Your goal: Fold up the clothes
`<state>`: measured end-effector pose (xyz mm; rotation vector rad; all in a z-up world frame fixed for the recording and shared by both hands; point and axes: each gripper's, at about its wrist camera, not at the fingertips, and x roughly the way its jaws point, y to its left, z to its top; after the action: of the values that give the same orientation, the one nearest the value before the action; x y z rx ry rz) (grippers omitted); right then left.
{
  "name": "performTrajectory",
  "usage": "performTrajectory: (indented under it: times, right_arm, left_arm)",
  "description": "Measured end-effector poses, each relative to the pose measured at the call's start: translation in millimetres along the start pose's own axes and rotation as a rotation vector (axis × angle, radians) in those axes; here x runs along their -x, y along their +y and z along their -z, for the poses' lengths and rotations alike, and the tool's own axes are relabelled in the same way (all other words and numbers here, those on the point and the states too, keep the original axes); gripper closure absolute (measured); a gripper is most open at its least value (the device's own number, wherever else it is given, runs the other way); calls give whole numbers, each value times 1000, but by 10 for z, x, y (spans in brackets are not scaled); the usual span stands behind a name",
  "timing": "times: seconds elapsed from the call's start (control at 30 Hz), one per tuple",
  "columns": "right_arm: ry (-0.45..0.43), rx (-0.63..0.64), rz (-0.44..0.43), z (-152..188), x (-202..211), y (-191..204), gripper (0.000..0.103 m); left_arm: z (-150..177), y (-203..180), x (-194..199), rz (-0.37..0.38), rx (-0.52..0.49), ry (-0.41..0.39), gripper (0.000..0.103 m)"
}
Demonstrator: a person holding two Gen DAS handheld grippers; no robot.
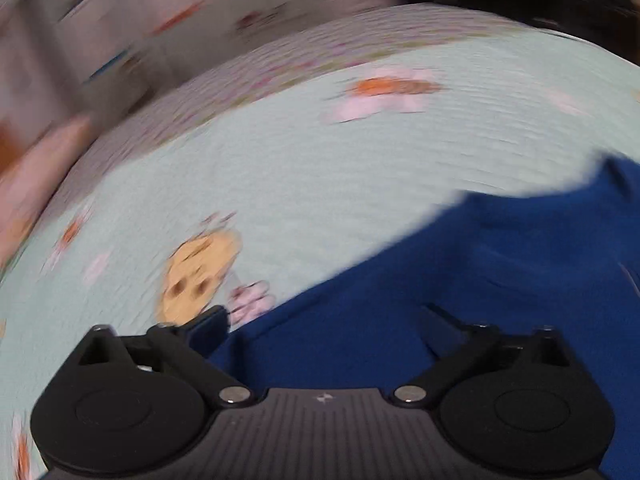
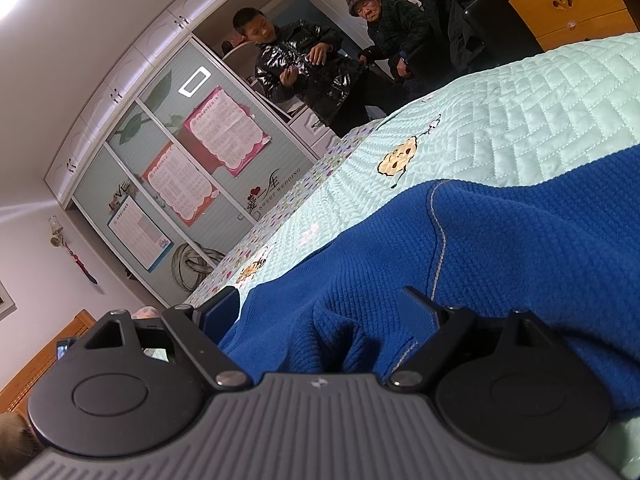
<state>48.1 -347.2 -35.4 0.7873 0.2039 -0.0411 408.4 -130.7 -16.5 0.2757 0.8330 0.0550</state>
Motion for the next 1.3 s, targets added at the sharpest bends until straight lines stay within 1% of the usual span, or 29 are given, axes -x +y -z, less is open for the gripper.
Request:
performTrajectory:
  times: [0.03, 0.07, 0.1, 0.17, 0.2, 0.27, 0.3, 0.43, 0.47, 0.53, 0.6, 0.7, 0.73, 0.77, 0.8, 0.83, 0.87, 0.9, 0.93, 0.97, 1.03, 1.07, 1.1, 1.13, 1.17, 1.2, 1.23, 1.27, 1.3]
  right_arm:
    - [1, -1, 0, -1, 1, 1, 16]
    - [3, 0, 1, -5, 1, 8, 15]
    - [5, 1, 2, -10, 1, 15, 15]
    - [15, 7, 12, -23, -2, 45, 15]
    - [19, 10, 17, -29, -4, 60, 15]
    - [59, 36, 39, -83, -37, 146, 15]
    - [81, 49, 50, -111, -54, 192, 14]
    - [127, 310, 52, -283, -289, 768, 14]
    - [142, 389, 32, -304, -414, 958, 15]
    - [202, 497, 5, -326, -747, 1299, 15]
    - [224, 533, -2, -323, -1044, 1537, 16]
    - [241, 488, 5, -257, -1444, 1602, 16]
    - [307, 492, 51, -171, -1620, 1528, 16]
    - [381, 500, 104, -75, -1803, 1440, 20]
    - [483, 503, 192, 43, -1981, 1312, 23]
    - [464, 543, 184, 108, -1964, 1268, 23]
    - [442, 538, 174, 101, -1896, 1288, 22]
    - [449, 489, 173, 64, -1841, 1297, 22]
    - [437, 410, 127, 5, -1705, 1286, 22]
    - [421, 327, 73, -58, -1557, 1273, 22]
    - [354, 173, -51, -130, -1157, 1207, 22]
    - [314, 95, -114, -147, -922, 1164, 19]
    - [259, 45, -157, -131, -702, 1076, 13]
    - [194, 12, -180, -95, -507, 969, 10]
    - [127, -19, -201, -57, -316, 860, 7]
    - [79, -52, -213, 23, -187, 712, 5]
    - [34, -85, -224, 109, -68, 558, 5]
    - [24, -115, -238, 185, -37, 400, 5]
    - [37, -165, -254, 220, -61, 256, 8]
  left_arm:
    - [12, 55, 18, 13, 36, 6, 7]
    - [38, 85, 62, 23, 43, 5, 12]
    - [81, 87, 144, 57, 41, -10, 13]
    - [166, 88, 311, 127, 36, -39, 10]
    - [217, 69, 359, 183, 29, -37, 9]
    - [331, -22, 345, 177, -6, 21, 7]
    - [397, -2, 342, 158, -7, 26, 4]
    - [534, 206, 345, 184, 42, 0, 1]
    - [564, 259, 323, 197, 61, -3, 0]
    - [563, 353, 272, 213, 90, -11, 0]
    - [574, 379, 236, 212, 102, -22, 0]
    - [530, 362, 157, 204, 113, -34, 0]
    - [523, 356, 145, 200, 116, -39, 0]
    - [509, 356, 132, 197, 118, -38, 0]
    - [496, 358, 120, 194, 121, -38, 0]
    - [482, 373, 111, 194, 127, -34, 0]
    - [475, 390, 132, 191, 126, -41, 1]
    - [469, 408, 154, 188, 124, -49, 6]
    - [462, 426, 176, 184, 122, -57, 8]
    - [464, 451, 217, 162, 118, -76, 11]
    - [476, 493, 300, 118, 100, -120, 11]
    - [482, 483, 324, 103, 66, -140, 10]
    - [482, 430, 318, 75, 8, -146, 10]
    - [481, 376, 311, 47, -51, -150, 10]
    - [479, 289, 326, 46, -116, -167, 10]
    - [477, 201, 342, 45, -181, -184, 15]
    - [475, 114, 358, 44, -246, -202, 21]
    - [460, 45, 416, 146, -289, -205, 30]
    - [444, -22, 475, 252, -330, -208, 38]
